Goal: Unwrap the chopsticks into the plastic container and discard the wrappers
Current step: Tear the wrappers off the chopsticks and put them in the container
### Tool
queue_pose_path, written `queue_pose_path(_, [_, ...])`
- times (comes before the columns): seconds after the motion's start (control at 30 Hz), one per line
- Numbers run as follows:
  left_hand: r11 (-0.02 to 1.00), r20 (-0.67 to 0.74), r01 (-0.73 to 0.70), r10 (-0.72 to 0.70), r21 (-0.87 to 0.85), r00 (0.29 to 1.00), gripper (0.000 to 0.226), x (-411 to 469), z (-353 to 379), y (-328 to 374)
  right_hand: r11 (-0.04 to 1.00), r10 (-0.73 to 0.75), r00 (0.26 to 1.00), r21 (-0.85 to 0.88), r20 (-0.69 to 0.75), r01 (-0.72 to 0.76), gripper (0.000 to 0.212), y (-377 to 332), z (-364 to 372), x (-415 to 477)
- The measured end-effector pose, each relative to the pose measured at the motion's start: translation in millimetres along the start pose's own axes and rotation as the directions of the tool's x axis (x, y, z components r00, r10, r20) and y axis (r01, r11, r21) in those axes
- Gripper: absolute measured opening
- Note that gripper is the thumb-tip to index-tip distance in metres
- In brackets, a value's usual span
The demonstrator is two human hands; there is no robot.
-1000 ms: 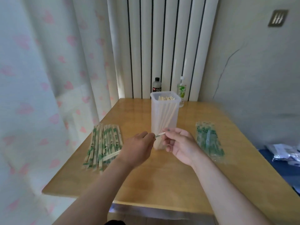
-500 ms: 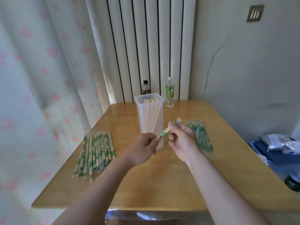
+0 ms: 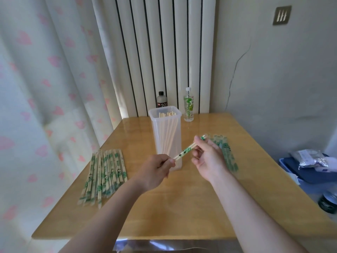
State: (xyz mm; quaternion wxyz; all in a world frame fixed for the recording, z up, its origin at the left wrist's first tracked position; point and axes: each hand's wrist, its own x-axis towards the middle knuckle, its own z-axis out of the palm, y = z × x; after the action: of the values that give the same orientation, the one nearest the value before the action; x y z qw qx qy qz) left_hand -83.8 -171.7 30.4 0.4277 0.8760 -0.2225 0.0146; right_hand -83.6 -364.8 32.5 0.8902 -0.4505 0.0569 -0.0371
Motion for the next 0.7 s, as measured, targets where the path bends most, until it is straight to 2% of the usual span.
queue_pose_path(0.1, [1.000, 0.002, -0.005, 0.005, 0.013, 1.000, 0.030, -1, -2, -4, 1.000, -0.002, 1.000, -0.017, -0.015, 0.001, 0.018, 2, 0, 1])
queue_pose_path(0.27, [0.999, -0.036, -0.037, 0.036, -0.013, 0.999, 0.029, 1, 3, -4, 0.989, 0.060, 0.996, -0.139, 0.066, -0.050, 0.026, 25, 12, -4])
queue_pose_path(0.5, [1.000, -0.025, 0.012, -0.012, -0.016, 1.000, 0.028, -1, -3, -16, 0.998, -0.008, 0.998, -0.069, -0.063, 0.004, 0.022, 5, 5, 4])
queue_pose_path(0.7, [1.000, -0.030, -0.019, 0.019, -0.013, 0.999, 0.026, 2, 1, -14, 0.991, 0.057, 0.998, -0.120, 0.022, -0.054, 0.029, 25, 11, -2])
